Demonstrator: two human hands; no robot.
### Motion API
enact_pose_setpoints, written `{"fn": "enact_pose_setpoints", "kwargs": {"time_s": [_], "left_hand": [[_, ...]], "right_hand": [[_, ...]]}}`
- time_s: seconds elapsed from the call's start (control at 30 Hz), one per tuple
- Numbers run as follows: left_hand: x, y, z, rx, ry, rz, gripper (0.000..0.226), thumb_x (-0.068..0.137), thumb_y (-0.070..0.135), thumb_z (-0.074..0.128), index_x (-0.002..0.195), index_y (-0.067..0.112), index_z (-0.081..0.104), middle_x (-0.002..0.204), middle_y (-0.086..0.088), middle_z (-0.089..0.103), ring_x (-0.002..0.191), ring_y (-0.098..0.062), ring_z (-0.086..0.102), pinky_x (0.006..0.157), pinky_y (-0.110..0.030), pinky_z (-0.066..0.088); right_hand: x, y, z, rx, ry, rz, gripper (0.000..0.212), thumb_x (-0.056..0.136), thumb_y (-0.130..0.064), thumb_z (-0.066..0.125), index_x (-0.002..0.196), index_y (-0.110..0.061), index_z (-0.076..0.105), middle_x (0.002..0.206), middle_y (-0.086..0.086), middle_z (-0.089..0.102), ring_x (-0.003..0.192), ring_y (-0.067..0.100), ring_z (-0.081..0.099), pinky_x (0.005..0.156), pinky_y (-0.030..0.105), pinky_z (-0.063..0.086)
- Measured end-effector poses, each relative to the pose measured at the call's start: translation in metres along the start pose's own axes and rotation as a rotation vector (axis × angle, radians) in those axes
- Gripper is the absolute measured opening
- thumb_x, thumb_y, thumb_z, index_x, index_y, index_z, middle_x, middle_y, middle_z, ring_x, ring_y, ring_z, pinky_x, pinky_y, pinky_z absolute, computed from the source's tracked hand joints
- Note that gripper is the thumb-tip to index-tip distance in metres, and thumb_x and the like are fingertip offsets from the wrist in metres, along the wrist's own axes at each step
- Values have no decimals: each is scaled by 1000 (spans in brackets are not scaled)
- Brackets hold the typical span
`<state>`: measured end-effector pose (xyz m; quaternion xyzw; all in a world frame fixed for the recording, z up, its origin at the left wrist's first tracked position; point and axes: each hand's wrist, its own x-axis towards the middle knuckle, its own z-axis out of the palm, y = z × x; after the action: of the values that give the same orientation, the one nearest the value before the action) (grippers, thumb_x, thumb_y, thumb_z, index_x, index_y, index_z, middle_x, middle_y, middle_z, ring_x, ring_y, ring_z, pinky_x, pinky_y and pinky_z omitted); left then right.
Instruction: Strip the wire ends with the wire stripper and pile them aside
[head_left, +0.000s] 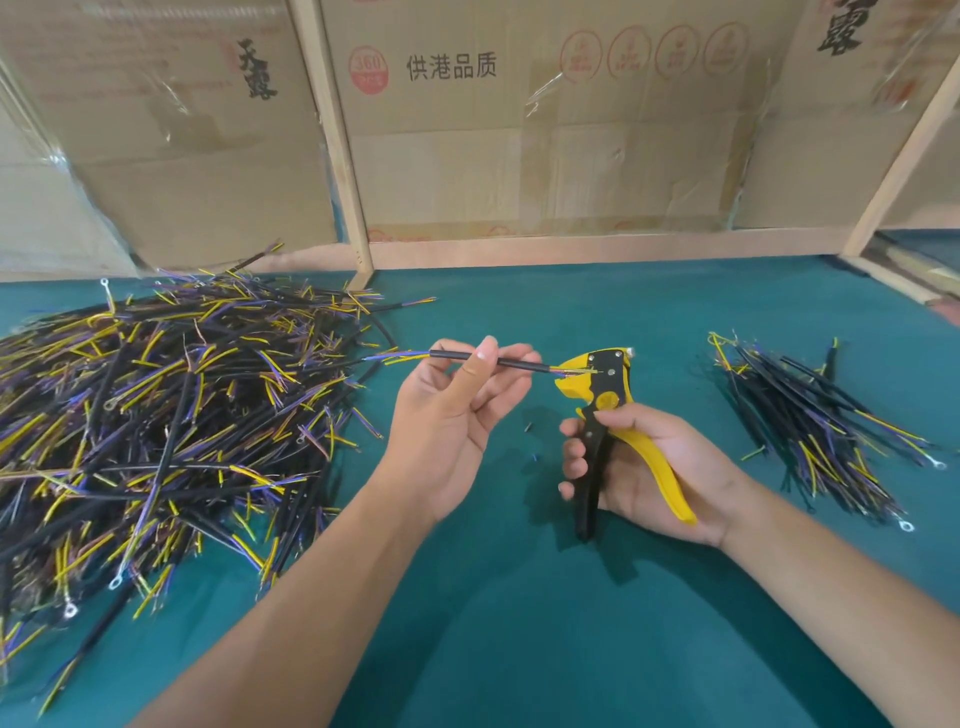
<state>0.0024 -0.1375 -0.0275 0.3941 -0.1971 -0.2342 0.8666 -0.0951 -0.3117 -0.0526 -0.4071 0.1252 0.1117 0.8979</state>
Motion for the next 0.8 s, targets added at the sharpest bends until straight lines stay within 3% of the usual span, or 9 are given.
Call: {"fn": "enact_pose_setpoints", "kwargs": {"time_s": [0.13,0.3,0.8], "left_hand": [[-1,0,3,50,9,4,13,85,23,66,72,24,67,96,-14,76,88,-18,75,71,-20,57],[0,-1,1,50,21,10,20,84,23,68,82,20,48,95,-17,75,84,-18,76,69,-20,57],[-2,-4,-1,53,-48,23,26,88,22,67,79,19,44,98,-20,75,87,-22,76,71,-22,58]], "right_hand": [[1,-1,0,6,0,8,27,88,-24,56,102,-1,61,82,11,53,70,25,53,74,44,57],[1,0,0,9,1,12,28,88,-24,55,103,0,61,82,12,53,70,25,53,75,45,57],[2,-1,-1,29,2,28,28,88,-24,56,103,-1,60,82,12,55,70,25,55,77,45,58]]}}
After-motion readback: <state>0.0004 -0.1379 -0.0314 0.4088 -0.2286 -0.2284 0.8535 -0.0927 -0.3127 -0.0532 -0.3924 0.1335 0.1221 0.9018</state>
